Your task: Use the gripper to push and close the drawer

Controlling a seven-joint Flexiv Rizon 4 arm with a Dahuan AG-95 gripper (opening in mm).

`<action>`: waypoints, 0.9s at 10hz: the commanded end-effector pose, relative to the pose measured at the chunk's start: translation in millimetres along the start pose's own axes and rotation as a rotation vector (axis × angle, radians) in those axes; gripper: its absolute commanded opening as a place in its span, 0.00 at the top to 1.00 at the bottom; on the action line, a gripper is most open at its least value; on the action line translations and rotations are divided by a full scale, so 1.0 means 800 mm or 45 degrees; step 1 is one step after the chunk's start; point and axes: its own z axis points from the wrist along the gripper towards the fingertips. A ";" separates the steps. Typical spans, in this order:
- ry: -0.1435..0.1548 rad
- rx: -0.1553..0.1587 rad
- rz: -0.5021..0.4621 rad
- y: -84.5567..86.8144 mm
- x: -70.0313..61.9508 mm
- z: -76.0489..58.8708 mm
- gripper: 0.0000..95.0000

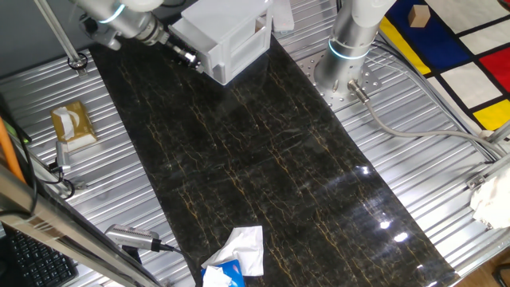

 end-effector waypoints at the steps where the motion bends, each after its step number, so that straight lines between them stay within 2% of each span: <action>1: 0.003 -0.004 0.000 0.004 0.009 0.006 1.00; 6: 0.006 -0.002 -0.001 0.014 0.029 0.021 1.00; 9: 0.066 -0.024 -0.022 0.017 0.033 0.024 1.00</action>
